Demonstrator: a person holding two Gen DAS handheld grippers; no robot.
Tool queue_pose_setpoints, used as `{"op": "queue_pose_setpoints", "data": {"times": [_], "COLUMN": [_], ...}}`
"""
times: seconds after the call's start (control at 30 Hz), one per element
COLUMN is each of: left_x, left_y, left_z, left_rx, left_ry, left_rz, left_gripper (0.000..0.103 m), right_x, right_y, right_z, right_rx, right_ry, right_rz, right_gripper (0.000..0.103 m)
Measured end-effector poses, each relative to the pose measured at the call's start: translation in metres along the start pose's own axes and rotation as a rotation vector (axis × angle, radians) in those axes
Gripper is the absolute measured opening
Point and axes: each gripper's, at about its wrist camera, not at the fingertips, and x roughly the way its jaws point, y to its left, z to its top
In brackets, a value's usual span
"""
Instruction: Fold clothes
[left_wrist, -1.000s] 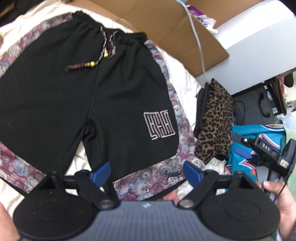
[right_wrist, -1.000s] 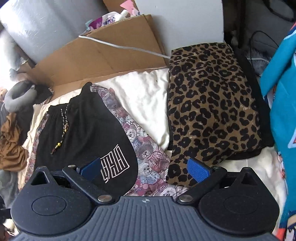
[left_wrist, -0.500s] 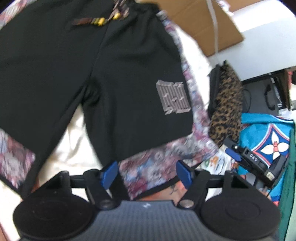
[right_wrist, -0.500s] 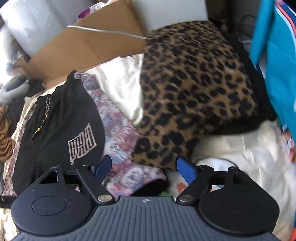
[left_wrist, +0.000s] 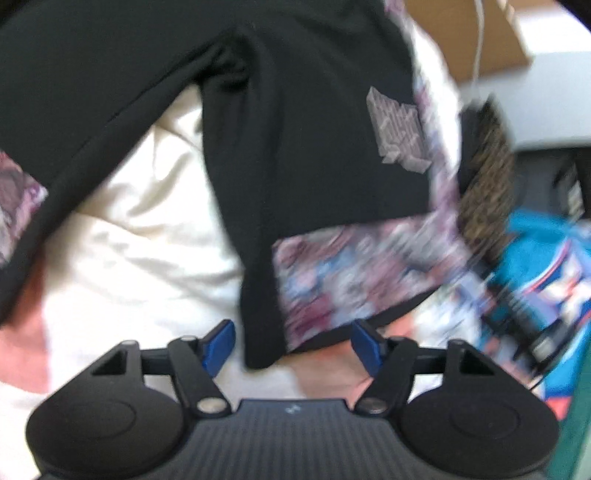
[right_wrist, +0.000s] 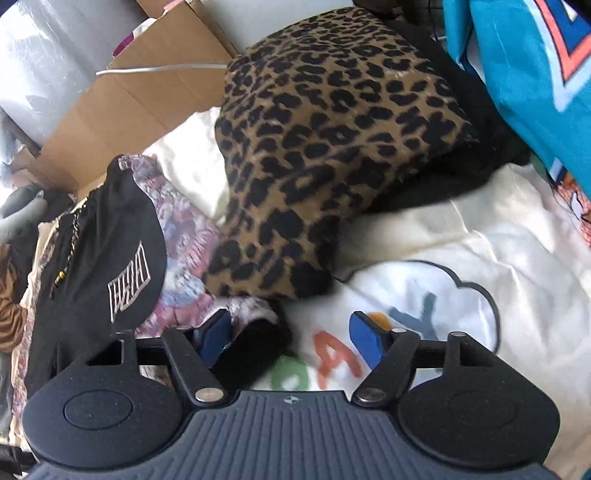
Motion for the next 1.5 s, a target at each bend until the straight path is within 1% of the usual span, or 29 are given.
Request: {"op": "queue_pose_setpoints", "data": {"times": [0.03,0.1,0.17,0.23,0.27,0.3,0.33,0.37,0.4,0.47,0.5,0.6,0.67,0.83,0.9,0.97,1.1,1.2,1.27,1.3,1.33,1.37,1.5], "left_x": [-0.003,-0.002,0.001,0.003,0.005,0.007,0.009,0.01,0.007,0.0,-0.003,-0.01,-0.011,-0.006,-0.006,-0.008,-0.008,-0.006,-0.005,-0.004,-0.004,-0.004,-0.004], "left_y": [0.004,0.011,0.017,0.018,0.019,0.02,0.022,0.023,0.025,0.026,0.024,0.022,0.02,0.014,0.014,0.015,0.016,0.015,0.015,0.014,0.014,0.014,0.015], "left_z": [-0.001,-0.003,-0.005,-0.006,-0.006,-0.006,-0.006,-0.007,-0.007,-0.008,-0.008,-0.005,-0.003,-0.001,0.0,0.0,0.0,0.001,0.001,0.001,0.001,0.001,0.001], "left_rx": [-0.02,-0.066,-0.097,-0.094,-0.096,-0.106,-0.116,-0.123,-0.126,-0.126,-0.116,-0.095,-0.064,-0.04,-0.033,-0.026,-0.026,-0.022,-0.02,-0.016,-0.015,-0.013,-0.002], "left_ry": [-0.032,-0.051,-0.039,-0.04,-0.036,-0.03,-0.023,-0.014,-0.013,-0.014,-0.011,-0.013,-0.012,-0.015,-0.017,-0.021,-0.02,-0.019,-0.018,-0.017,-0.017,-0.016,-0.011], "left_rz": [-0.025,-0.038,-0.063,-0.064,-0.066,-0.064,-0.063,-0.056,-0.05,-0.039,-0.023,-0.001,0.025,0.038,0.047,0.062,0.066,0.072,0.074,0.075,0.074,0.073,0.075], "left_gripper": [0.068,0.068,0.068,0.065,0.058,0.046,0.036,0.011,0.008,0.007,0.007,0.007,0.007,0.007,0.007,0.007,0.007,0.007,0.007,0.007,0.007,0.007,0.007], "right_x": [-0.002,-0.006,-0.007,-0.005,-0.002,0.001,0.005,0.009,0.013,0.02,0.022,0.024,0.021,0.005,-0.003,-0.008,0.002,0.016,0.028,0.032,0.037,0.04,0.042], "right_y": [-0.003,-0.009,-0.015,-0.018,-0.019,-0.019,-0.02,-0.021,-0.022,-0.023,-0.022,-0.014,-0.012,-0.012,-0.01,-0.005,0.0,0.006,0.008,0.008,0.008,0.008,0.004], "right_z": [-0.002,-0.004,-0.005,-0.002,0.0,0.002,0.004,0.007,0.009,0.011,0.012,0.012,0.01,0.004,0.002,0.001,0.001,0.001,0.003,0.003,0.004,0.004,0.009], "right_rx": [0.014,0.05,0.108,0.16,0.178,0.196,0.218,0.24,0.262,0.283,0.274,0.22,0.191,0.132,0.078,0.026,0.058,0.06,0.057,0.056,0.054,0.057,0.093], "right_ry": [-0.001,-0.008,-0.016,-0.017,-0.013,-0.005,0.004,0.012,0.02,0.036,0.046,0.062,0.069,0.061,0.059,0.067,0.082,0.1,0.126,0.137,0.148,0.157,0.177], "right_rz": [0.008,0.034,0.074,0.12,0.136,0.147,0.155,0.161,0.164,0.145,0.129,0.104,0.095,0.075,0.08,0.108,0.151,0.139,0.123,0.108,0.093,0.084,0.091], "right_gripper": [0.066,0.064,0.064,0.064,0.064,0.063,0.06,0.059,0.057,0.048,0.045,0.045,0.045,0.045,0.045,0.045,0.045,0.045,0.038,0.03,0.026,0.024,0.024]}}
